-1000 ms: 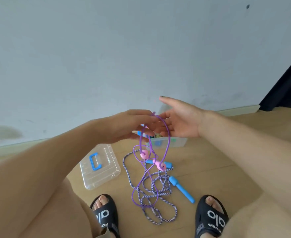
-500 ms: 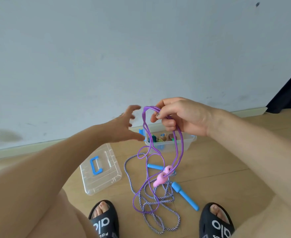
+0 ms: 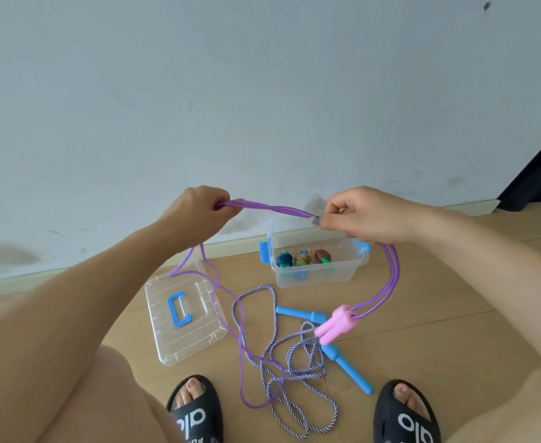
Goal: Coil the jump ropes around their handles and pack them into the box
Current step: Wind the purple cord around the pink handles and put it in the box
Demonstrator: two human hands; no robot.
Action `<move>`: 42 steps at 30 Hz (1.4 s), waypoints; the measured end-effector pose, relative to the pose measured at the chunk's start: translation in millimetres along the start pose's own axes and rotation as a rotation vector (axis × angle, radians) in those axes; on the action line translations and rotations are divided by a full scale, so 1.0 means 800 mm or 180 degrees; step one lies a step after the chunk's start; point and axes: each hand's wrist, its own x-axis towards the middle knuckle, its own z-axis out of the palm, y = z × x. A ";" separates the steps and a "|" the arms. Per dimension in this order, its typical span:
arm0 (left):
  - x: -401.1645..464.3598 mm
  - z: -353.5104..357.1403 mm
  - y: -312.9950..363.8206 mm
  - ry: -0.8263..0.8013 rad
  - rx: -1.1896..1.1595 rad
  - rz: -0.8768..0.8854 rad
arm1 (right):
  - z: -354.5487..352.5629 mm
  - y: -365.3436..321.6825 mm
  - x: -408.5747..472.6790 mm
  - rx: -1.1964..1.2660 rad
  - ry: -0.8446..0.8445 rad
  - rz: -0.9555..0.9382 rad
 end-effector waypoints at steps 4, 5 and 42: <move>-0.008 -0.007 0.023 0.0430 -0.0810 0.0159 | 0.014 0.001 0.001 -0.0524 -0.0569 0.0144; -0.009 -0.009 0.028 0.0474 -0.0931 0.0157 | 0.020 0.000 0.002 -0.0639 -0.0685 0.0159; -0.068 0.012 0.064 -0.2808 -0.1244 0.0349 | 0.007 -0.074 -0.003 0.6308 0.0373 0.0099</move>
